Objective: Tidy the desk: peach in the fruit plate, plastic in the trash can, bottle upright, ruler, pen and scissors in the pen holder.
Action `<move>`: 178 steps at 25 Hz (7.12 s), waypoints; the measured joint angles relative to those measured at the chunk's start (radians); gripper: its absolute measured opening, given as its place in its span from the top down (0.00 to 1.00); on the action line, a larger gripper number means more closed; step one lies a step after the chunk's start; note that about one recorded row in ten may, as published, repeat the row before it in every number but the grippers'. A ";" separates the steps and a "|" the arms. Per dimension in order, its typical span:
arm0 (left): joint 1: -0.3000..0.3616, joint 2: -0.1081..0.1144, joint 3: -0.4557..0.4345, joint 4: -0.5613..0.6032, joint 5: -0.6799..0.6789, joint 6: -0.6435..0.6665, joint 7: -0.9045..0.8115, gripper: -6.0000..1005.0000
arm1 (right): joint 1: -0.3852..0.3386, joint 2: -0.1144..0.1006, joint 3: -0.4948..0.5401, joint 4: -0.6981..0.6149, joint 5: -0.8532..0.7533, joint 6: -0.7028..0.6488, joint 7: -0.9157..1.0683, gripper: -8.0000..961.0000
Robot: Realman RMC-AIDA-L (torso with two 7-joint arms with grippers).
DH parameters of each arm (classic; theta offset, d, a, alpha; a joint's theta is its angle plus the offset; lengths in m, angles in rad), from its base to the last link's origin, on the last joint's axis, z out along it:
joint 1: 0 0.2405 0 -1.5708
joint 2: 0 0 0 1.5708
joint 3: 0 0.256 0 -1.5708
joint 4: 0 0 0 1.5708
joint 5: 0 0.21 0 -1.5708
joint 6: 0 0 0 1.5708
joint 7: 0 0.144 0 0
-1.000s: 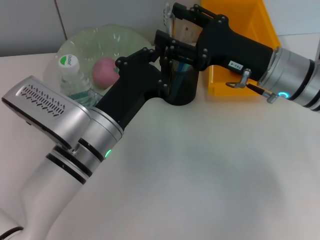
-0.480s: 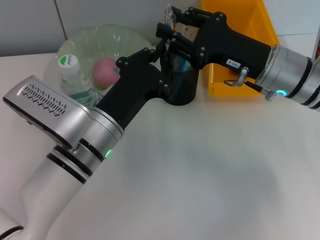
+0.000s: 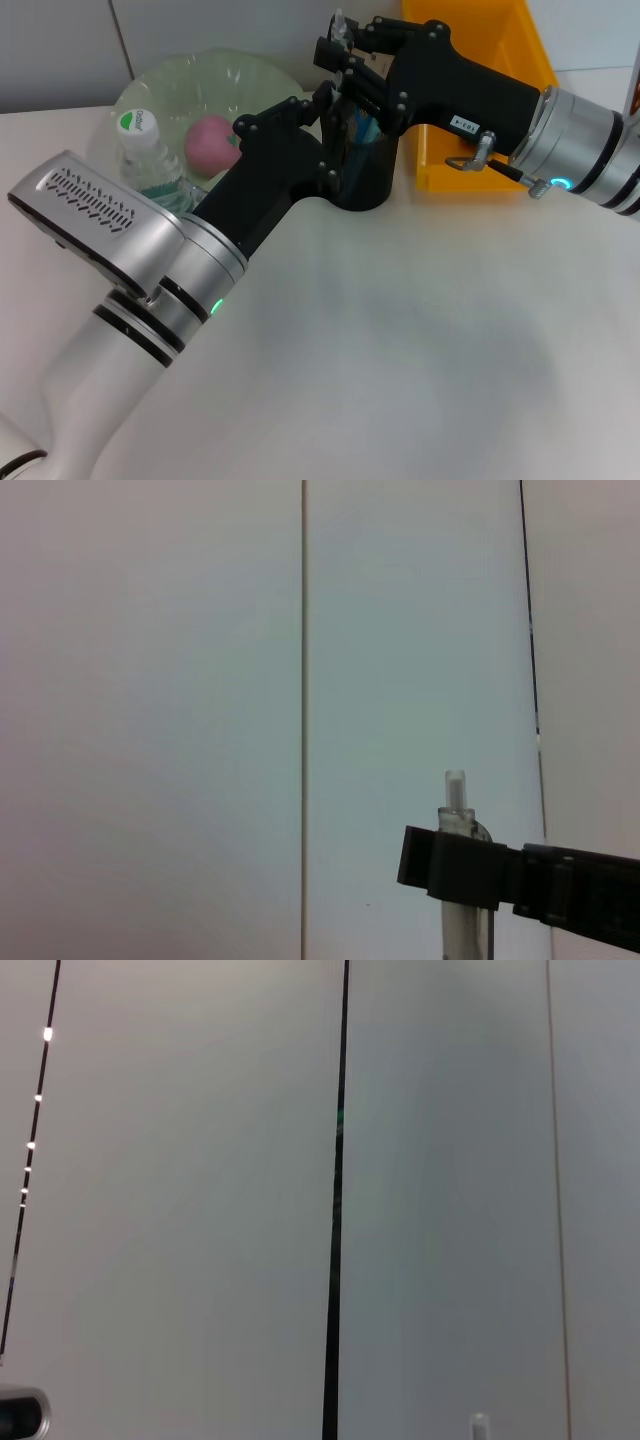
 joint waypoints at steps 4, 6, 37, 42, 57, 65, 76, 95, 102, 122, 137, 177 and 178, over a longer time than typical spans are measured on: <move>-0.002 0.000 0.000 0.000 0.001 0.000 -0.005 0.76 | -0.001 0.000 -0.006 0.002 0.000 -0.003 -0.022 0.75; -0.003 0.000 0.000 0.000 0.001 0.000 -0.004 0.76 | -0.002 0.000 -0.006 0.004 0.000 -0.004 -0.025 0.77; 0.007 0.007 -0.021 -0.004 0.034 -0.073 -0.158 0.31 | -0.007 -0.006 0.005 -0.004 0.060 0.015 -0.037 0.86; 0.051 0.016 -0.045 -0.012 0.172 -0.083 -0.286 0.21 | 0.004 -0.008 0.004 -0.013 0.106 0.100 -0.029 0.86; 0.147 0.059 -0.267 -0.011 0.784 -0.045 -0.763 0.19 | 0.108 -0.001 -0.005 0.079 0.145 0.373 -0.035 0.86; 0.164 0.086 -0.434 -0.005 1.085 0.024 -1.008 0.19 | 0.119 0.000 -0.004 0.101 0.192 0.432 -0.038 0.86; 0.186 0.077 -0.587 0.007 1.245 0.079 -1.107 0.19 | 0.135 0.000 0.001 0.138 0.196 0.477 -0.061 0.86; 0.188 0.086 -0.599 0.004 1.247 0.109 -1.105 0.19 | 0.165 0.002 -0.004 0.206 0.212 0.542 -0.100 0.86; 0.195 0.094 -0.603 0.005 1.247 0.124 -1.105 0.19 | 0.149 0.002 0.007 0.209 0.228 0.542 -0.091 0.77; 0.194 0.121 -0.673 0.008 1.355 0.193 -1.160 0.19 | -0.171 -0.031 -0.129 -0.122 0.190 0.140 0.352 0.22; -0.023 0.145 -1.250 -0.174 2.003 0.612 -1.393 0.19 | -0.179 -0.187 -0.177 -0.204 -0.293 -0.174 0.723 0.21; -0.085 0.167 -1.315 -0.177 2.232 0.689 -1.465 0.19 | -0.140 -0.158 -0.189 -0.196 -0.404 -0.198 0.727 0.21; -0.086 0.167 -1.315 -0.177 2.232 0.692 -1.468 0.19 | -0.138 -0.158 -0.189 -0.196 -0.406 -0.196 0.727 0.21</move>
